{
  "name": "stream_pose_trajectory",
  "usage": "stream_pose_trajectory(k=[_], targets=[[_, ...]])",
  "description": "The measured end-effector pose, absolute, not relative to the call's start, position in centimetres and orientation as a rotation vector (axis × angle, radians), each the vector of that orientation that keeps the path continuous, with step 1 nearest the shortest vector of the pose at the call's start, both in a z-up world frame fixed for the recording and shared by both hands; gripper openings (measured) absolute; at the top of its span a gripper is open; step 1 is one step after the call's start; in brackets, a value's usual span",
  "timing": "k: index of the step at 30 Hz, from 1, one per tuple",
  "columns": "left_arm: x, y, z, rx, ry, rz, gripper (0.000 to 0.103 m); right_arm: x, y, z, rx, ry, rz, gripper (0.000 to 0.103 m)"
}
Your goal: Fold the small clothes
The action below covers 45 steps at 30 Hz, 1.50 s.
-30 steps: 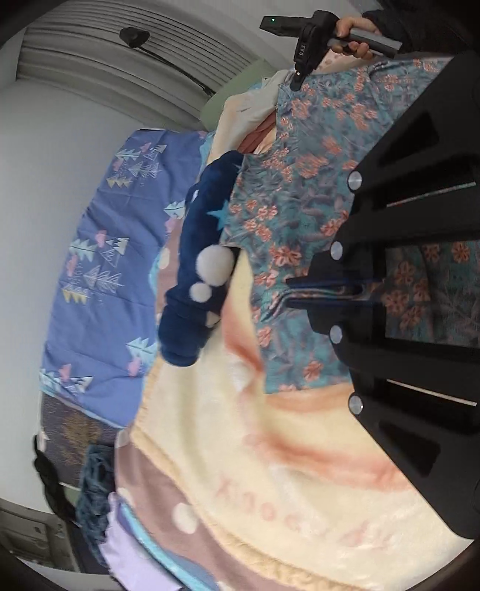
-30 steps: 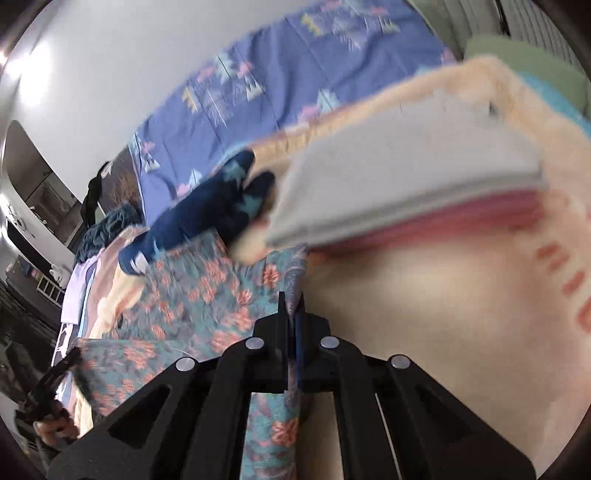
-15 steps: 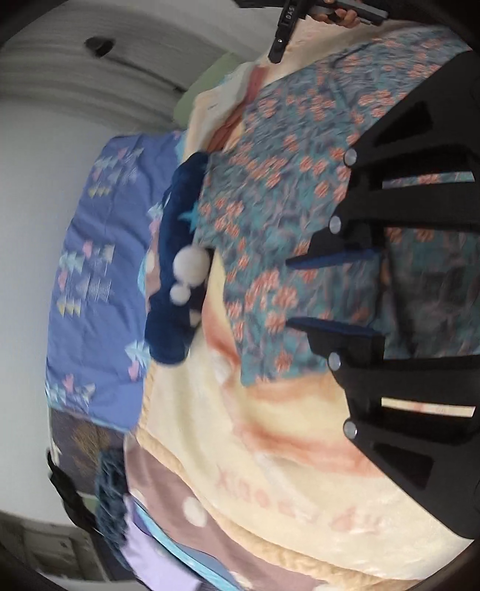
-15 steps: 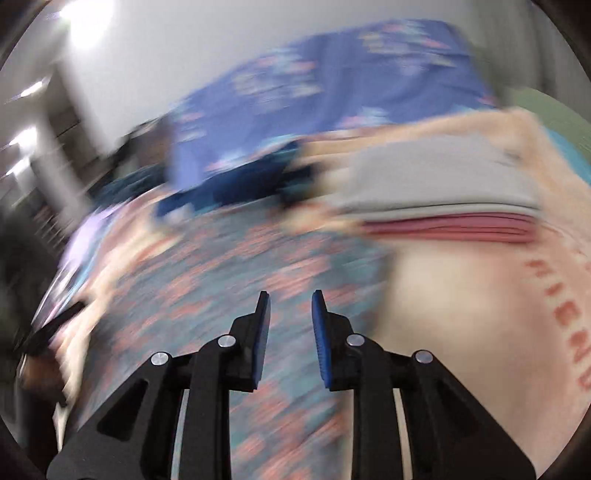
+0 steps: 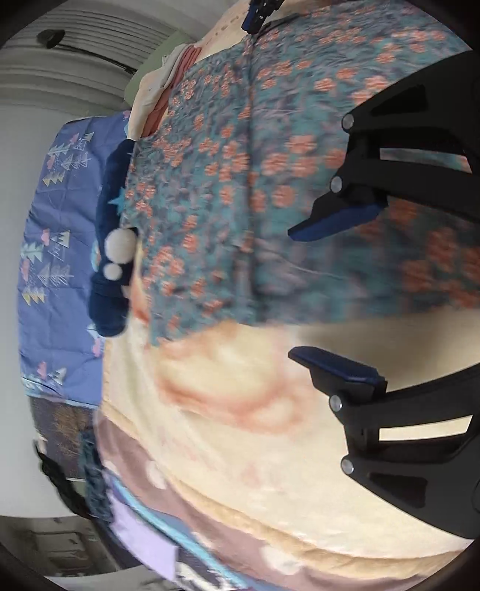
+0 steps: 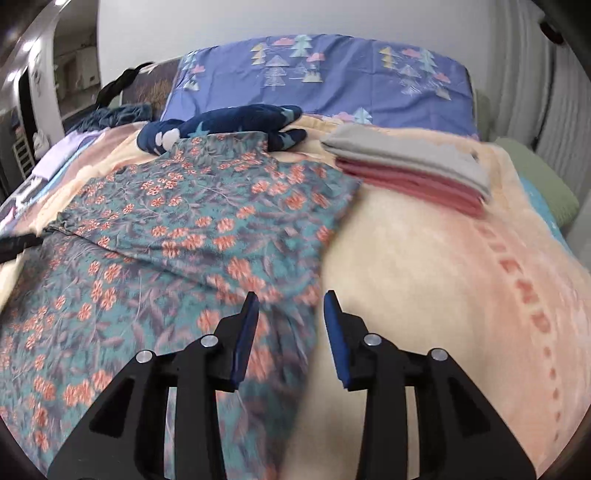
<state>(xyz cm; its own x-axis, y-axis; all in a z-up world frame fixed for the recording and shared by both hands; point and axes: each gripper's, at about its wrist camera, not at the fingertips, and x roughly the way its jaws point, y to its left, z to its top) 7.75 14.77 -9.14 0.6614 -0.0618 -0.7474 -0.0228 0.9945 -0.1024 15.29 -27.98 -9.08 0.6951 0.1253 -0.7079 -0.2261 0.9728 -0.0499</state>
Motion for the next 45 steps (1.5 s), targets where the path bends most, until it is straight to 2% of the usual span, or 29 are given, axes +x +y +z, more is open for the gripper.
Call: stream_pose_trajectory(k=[5, 18, 21, 26, 30, 33, 42, 43, 44, 45], targets=[[3.2, 16.0, -10.0, -0.177, 0.901, -0.091, 0.061, 11.4, -30.5, -8.7, 0.027, 0.807, 0.247, 0.037], [-4.4, 14.5, -10.7, -0.146, 0.912, -0.245, 0.054, 4.3, -32.4, -11.0, 0.146, 0.916, 0.363, 0.037], [-6.7, 14.4, -10.7, -0.153, 0.917, -0.295, 0.049, 2.2, -33.2, -11.3, 0.193, 0.928, 0.385, 0.037], [-10.9, 14.1, -10.6, -0.126, 0.913, -0.349, 0.032, -1.6, -34.4, -11.1, 0.219, 0.922, 0.465, 0.037], [-10.8, 14.2, -11.2, -0.14, 0.914, -0.362, 0.033, -2.2, -33.1, -11.4, 0.213, 0.959, 0.584, 0.037], [-8.9, 14.5, -11.9, -0.192, 0.915, -0.395, 0.04, -0.8, -31.4, -12.1, 0.183, 0.985, 0.575, 0.037], [-10.9, 15.8, -12.0, -0.282, 0.894, -0.44, 0.036, -4.1, -33.5, -11.8, 0.27, 0.975, 0.65, 0.037], [-10.6, 15.7, -12.1, -0.286, 0.891, -0.437, 0.031, -3.9, -33.3, -12.0, 0.279, 0.971, 0.651, 0.036], [-10.1, 15.4, -12.1, -0.286, 0.884, -0.424, 0.023, -3.5, -33.0, -12.1, 0.292, 0.975, 0.646, 0.026], [-9.8, 15.1, -11.9, -0.284, 0.872, -0.416, 0.016, -3.3, -32.8, -12.2, 0.304, 0.976, 0.64, 0.005]])
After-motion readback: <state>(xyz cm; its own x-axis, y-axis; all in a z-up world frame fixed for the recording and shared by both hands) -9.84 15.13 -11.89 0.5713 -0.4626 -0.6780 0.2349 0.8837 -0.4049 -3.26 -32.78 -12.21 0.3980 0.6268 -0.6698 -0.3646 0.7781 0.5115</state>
